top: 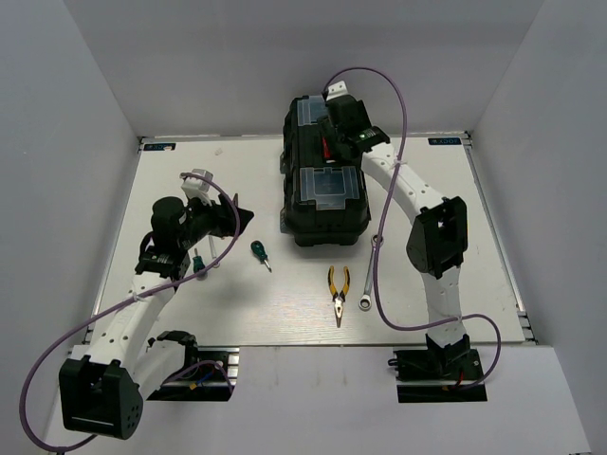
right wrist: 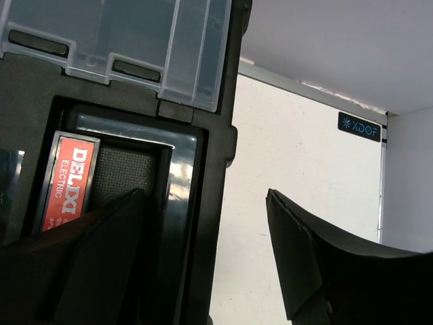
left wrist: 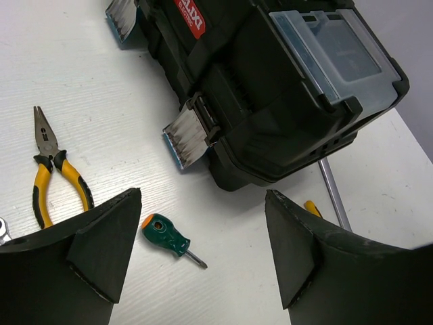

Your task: Sort the tools into containers

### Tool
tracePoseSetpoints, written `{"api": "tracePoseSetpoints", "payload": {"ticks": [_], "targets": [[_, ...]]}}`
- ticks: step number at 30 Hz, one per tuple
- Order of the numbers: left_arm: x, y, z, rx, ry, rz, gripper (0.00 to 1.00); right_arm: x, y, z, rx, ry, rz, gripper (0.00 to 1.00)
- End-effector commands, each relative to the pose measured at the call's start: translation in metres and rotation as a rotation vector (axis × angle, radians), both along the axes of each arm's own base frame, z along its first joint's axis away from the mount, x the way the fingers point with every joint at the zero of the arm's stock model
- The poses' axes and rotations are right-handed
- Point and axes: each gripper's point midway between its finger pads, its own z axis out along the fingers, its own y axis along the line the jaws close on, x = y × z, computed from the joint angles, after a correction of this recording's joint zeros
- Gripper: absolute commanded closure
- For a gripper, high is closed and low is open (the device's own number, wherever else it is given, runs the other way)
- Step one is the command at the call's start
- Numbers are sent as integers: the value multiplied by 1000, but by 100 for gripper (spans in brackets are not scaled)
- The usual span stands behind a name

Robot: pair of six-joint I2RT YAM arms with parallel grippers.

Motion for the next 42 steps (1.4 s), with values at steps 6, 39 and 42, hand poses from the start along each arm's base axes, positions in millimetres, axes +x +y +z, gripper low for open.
{"api": "tracePoseSetpoints", "payload": {"ticks": [6,39,42], "targets": [[-1,-1,23,-10,-58,-3,16,-3,-6,-12,1,34,-47,24],[-2,0,26,-12,-67,-3,16,-9,-21,86,-86,-196,-63,29],[-2,0,26,-12,-67,-3,16,-10,-18,85,-81,-193,-51,40]]}}
